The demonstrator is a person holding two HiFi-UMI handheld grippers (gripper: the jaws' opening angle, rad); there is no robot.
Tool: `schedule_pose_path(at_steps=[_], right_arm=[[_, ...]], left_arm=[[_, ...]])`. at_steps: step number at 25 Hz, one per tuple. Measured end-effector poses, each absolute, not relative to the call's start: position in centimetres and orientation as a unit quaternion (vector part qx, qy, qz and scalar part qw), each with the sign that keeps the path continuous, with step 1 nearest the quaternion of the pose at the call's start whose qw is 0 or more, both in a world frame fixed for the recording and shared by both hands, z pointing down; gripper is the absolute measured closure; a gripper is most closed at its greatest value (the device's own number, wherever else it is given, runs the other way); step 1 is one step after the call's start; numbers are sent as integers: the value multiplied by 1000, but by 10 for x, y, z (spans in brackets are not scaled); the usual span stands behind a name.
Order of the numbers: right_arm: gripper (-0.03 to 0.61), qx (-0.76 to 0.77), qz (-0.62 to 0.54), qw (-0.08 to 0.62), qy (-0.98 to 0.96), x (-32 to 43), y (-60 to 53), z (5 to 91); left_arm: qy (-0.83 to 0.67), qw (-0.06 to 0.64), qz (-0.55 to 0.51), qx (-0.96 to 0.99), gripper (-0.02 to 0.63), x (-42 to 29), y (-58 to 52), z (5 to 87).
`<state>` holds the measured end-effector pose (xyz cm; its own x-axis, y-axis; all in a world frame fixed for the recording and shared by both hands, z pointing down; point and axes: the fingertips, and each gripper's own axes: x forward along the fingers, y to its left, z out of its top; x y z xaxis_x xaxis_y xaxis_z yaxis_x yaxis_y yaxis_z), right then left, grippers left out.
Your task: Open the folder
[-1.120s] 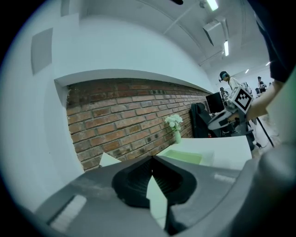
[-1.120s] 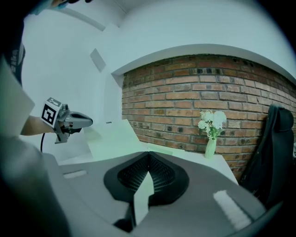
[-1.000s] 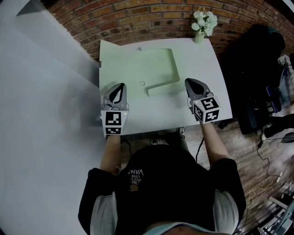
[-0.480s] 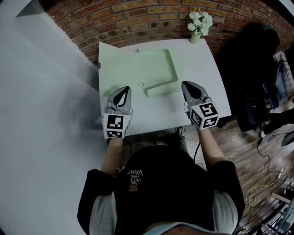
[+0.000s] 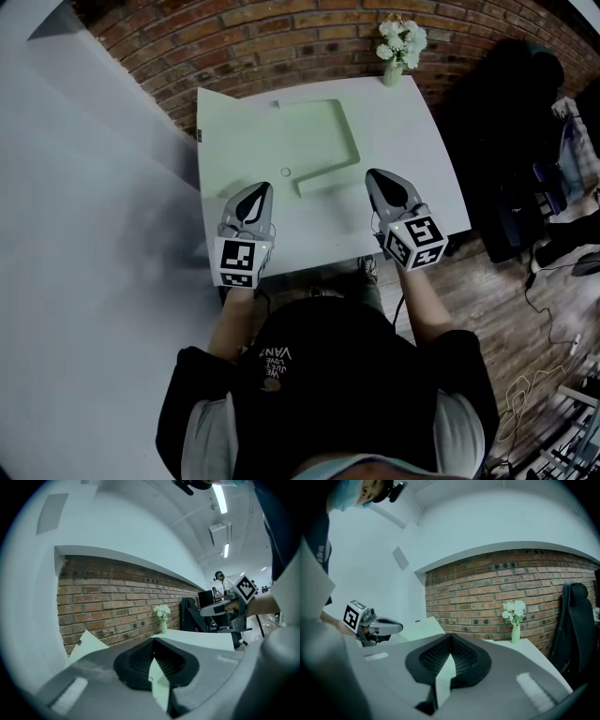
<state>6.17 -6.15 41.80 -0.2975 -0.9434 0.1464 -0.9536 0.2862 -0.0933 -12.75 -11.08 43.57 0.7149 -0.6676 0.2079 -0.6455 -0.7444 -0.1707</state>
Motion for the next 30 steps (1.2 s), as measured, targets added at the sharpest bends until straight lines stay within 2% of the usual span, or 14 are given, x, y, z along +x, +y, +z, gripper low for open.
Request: schedule_pose_path(at_steps=[15, 30], right_arm=[[580, 593, 87, 9, -800, 46, -43, 411], [581, 587, 124, 21, -800, 31, -28, 441]], left_arm=[[343, 39, -119, -931, 612, -129, -96, 437], [329, 19, -122, -936, 612, -126, -74, 457]])
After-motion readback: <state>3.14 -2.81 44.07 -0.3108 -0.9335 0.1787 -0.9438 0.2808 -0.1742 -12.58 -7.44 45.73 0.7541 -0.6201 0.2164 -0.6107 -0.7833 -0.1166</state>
